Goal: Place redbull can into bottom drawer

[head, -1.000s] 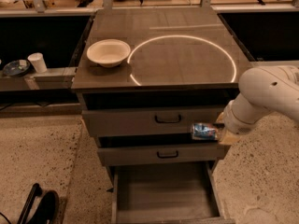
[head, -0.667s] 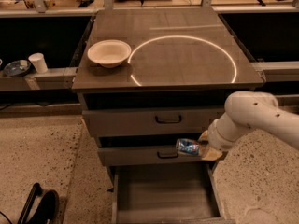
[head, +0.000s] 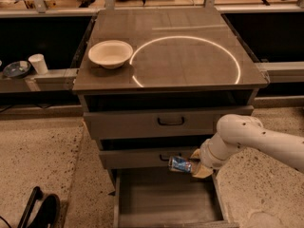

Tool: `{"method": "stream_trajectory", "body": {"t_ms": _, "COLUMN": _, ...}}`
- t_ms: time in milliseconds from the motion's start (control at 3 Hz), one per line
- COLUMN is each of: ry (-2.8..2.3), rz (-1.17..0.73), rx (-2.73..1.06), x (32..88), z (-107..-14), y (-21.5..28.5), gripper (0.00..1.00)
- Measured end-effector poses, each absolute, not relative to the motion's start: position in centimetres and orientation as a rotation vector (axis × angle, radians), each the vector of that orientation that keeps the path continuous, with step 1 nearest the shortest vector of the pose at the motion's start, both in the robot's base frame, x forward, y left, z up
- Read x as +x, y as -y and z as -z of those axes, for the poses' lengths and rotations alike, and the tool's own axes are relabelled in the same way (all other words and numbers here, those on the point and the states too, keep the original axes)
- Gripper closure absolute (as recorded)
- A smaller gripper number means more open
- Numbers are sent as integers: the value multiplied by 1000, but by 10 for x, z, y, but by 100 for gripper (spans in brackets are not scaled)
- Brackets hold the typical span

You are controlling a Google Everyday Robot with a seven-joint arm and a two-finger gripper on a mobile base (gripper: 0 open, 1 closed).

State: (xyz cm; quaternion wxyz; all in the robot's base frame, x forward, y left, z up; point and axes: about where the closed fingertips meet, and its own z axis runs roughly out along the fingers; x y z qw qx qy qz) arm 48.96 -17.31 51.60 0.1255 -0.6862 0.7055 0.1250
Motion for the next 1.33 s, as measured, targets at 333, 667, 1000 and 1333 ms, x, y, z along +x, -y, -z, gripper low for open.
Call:
{"method": "stream_trajectory", "body": {"t_ms": 333, "ry": -2025, "rz": -426, "rx": -1964, "x": 492, "z": -506, "y": 169, "gripper": 100}}
{"method": "stream_trajectory", "body": {"t_ms": 667, "ry": -2049, "rz": -485, "rx": -1945, "x": 489, "z": -449, "y": 162, "gripper": 100}}
{"method": "stream_trajectory", "body": {"t_ms": 1000, "ry": -2125, "rz": -498, "rx": -1883, "x": 477, "z": -365, "y": 165, "gripper": 100}}
{"method": "stream_trajectory", "body": {"t_ms": 1333, "ry": -2129, "rz": -487, "rx": -1885, "x": 475, "z": -363, "y": 161, "gripper": 100}}
